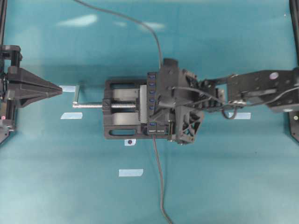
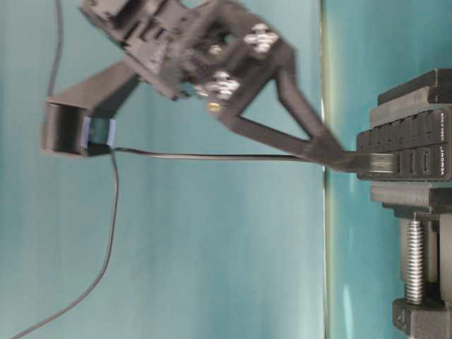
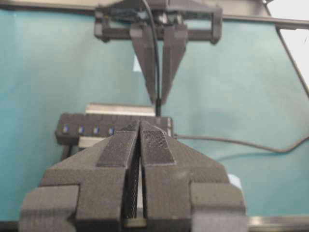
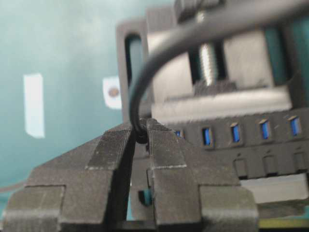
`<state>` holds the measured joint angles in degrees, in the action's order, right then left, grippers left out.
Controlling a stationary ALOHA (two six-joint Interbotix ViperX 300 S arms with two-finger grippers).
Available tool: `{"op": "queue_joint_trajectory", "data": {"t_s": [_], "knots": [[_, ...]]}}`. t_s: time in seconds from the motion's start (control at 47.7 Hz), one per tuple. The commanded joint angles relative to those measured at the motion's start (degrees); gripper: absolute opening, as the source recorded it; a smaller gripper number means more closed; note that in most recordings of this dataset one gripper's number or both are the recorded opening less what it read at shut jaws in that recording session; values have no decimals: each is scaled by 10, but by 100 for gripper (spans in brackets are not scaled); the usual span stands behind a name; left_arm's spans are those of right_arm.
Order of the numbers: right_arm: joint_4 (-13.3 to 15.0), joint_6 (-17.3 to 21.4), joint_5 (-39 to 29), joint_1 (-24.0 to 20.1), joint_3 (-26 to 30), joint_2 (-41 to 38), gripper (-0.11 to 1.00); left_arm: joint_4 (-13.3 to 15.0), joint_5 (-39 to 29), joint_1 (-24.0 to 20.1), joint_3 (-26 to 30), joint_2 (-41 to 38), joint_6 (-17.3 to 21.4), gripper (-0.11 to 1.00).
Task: Insert the USB into the front port of the fixed hub.
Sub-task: 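Lift the USB plug and carry it along the hub's front face, then align the held plug with the leftmost front port of the hub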
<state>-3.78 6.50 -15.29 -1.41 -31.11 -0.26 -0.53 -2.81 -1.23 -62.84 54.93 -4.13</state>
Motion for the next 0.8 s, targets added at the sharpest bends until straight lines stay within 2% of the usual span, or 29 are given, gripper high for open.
{"op": "queue_joint_trajectory", "data": {"t_s": [0.0, 0.21, 0.776], "knots": [[4, 7, 1, -4, 12, 1, 8, -2, 5, -2, 4, -2, -7, 0], [16, 7, 0, -3, 12, -2, 8, -4, 5, -2, 11, -2, -6, 0], [16, 7, -15, -3, 26, -16, 8, -5, 5, -2, 7, -2, -5, 0]]}}
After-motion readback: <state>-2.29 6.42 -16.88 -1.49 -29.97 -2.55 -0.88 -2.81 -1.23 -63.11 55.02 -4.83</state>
